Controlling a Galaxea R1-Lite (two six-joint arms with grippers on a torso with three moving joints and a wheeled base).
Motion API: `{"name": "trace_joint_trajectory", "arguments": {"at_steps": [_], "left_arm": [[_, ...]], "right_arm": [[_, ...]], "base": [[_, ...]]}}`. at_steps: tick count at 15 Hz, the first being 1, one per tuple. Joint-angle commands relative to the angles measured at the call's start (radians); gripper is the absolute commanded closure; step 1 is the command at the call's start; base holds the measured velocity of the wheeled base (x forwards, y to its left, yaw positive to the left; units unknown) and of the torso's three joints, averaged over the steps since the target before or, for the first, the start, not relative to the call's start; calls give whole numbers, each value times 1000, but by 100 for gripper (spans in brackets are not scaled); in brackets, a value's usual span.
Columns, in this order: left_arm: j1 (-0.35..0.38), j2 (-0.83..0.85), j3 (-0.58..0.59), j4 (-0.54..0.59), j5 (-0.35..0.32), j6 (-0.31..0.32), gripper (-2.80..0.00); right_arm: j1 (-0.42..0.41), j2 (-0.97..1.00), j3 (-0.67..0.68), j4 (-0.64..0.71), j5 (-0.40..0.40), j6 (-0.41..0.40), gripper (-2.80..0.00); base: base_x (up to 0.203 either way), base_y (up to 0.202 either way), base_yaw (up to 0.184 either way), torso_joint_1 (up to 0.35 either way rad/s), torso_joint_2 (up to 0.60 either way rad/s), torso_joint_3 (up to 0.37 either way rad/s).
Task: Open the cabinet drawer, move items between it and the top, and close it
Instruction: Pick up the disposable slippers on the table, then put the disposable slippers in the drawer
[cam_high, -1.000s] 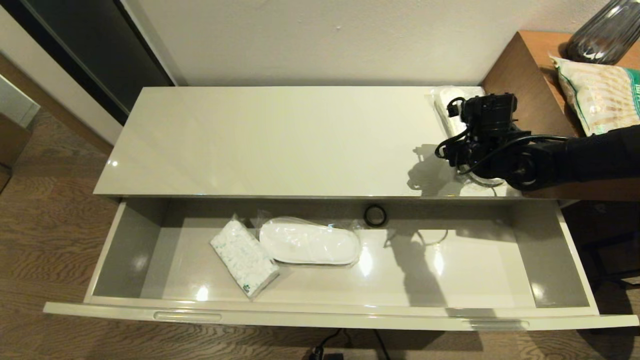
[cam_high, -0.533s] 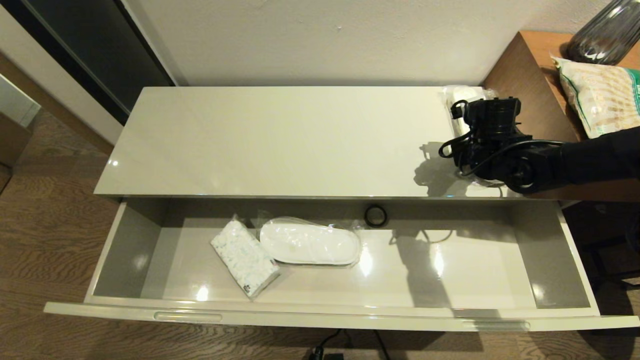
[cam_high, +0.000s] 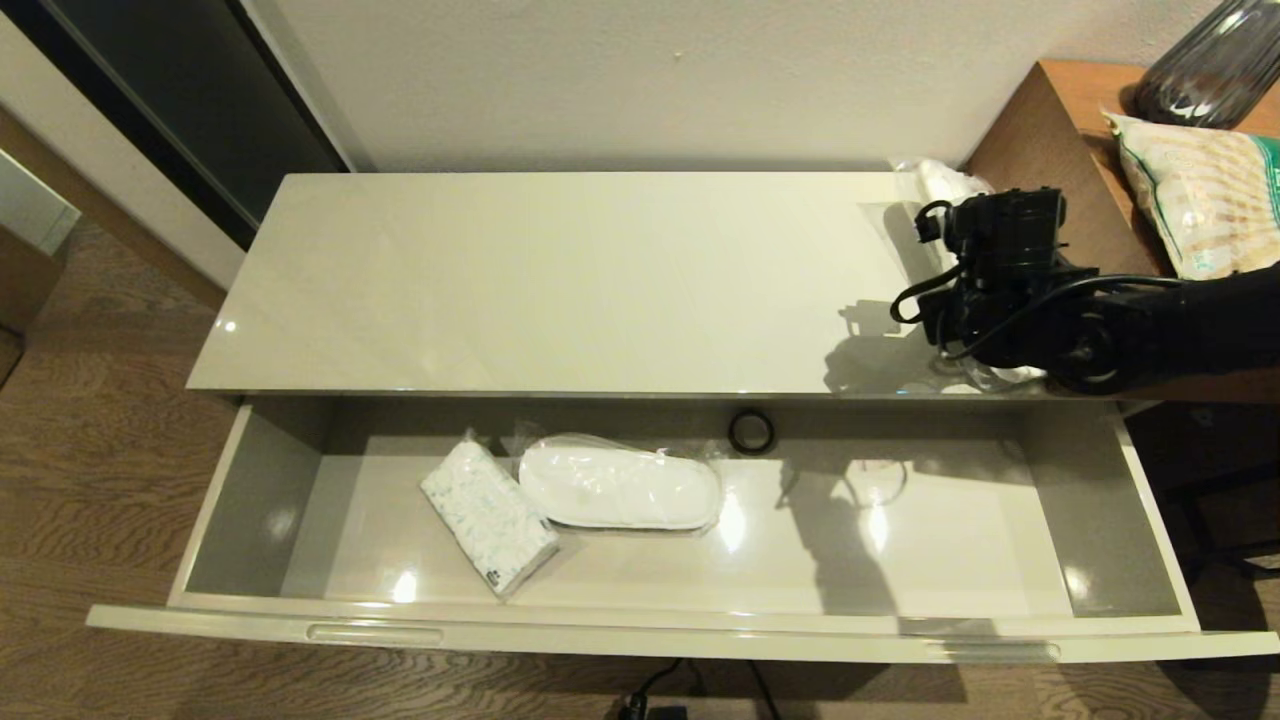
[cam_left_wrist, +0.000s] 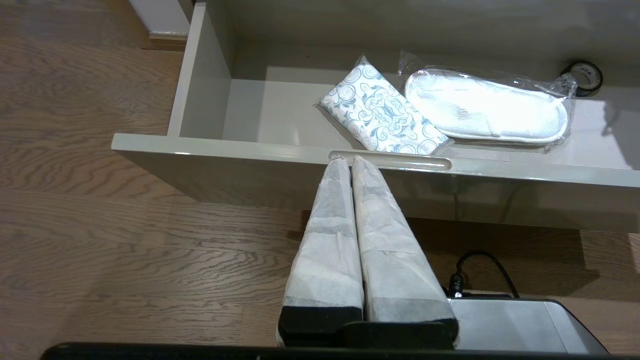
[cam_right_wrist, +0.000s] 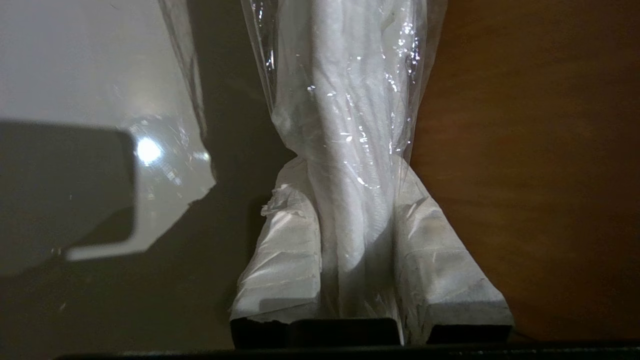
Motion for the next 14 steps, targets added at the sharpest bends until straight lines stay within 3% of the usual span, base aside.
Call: {"name": "trace_joint_trajectory", "arguments": {"at_steps": [1, 7, 11, 14], "left_arm": [[0, -2, 0, 0, 1, -1, 0], [0, -2, 0, 0, 1, -1, 0], [0, -2, 0, 0, 1, -1, 0], [0, -2, 0, 0, 1, -1, 0]], "right_arm": [[30, -173, 62, 53, -2, 6, 0], [73, -524, 272, 315, -5, 113, 0], [202, -782, 447, 613, -5, 199, 0], [265, -869, 671, 677, -2, 297, 0]], "base": [[0, 0, 0, 0, 0, 0], [0, 0, 0, 0, 0, 0], [0, 0, 0, 0, 0, 0], [0, 0, 0, 0, 0, 0]]}}
